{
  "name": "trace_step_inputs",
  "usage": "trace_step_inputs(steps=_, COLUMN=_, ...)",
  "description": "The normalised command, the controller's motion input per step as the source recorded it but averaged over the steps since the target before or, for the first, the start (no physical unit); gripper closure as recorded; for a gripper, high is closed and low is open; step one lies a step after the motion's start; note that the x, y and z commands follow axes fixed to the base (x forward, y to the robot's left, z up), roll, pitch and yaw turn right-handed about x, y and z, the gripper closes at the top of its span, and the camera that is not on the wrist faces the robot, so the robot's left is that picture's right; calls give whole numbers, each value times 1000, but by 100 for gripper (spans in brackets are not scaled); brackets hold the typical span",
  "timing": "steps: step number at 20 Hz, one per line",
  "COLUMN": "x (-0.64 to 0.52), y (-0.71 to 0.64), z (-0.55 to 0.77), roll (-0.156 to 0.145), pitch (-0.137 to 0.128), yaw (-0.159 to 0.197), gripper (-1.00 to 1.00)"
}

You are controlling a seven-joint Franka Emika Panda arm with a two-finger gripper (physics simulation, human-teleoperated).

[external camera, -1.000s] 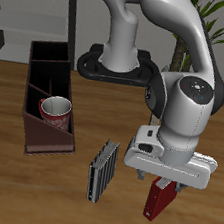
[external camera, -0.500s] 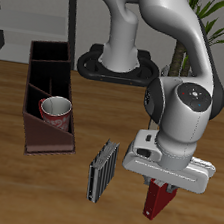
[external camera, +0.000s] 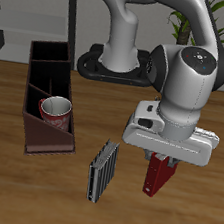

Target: Place the red mug into the right desk caddy's left compartment and place the red book into the right desk caddy's front compartment

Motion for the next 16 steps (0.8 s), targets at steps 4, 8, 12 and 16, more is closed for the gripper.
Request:
trace_step_inputs(steps=4, x=-405, y=-379, z=630, roll=-27, pitch=-66, yaw=52, gripper=100)
trace_step_inputs(steps=8, x=-493, y=-472, z=449, roll=-1, pitch=-33, yaw=62, gripper=100)
trace_step_inputs(steps=12, x=-492, y=-484, z=356, roll=0, pitch=-28, yaw=54, gripper=100)
trace_step_inputs(steps=16, x=-525, y=-396, z=295, roll=35, pitch=-6, yaw=97, gripper=100)
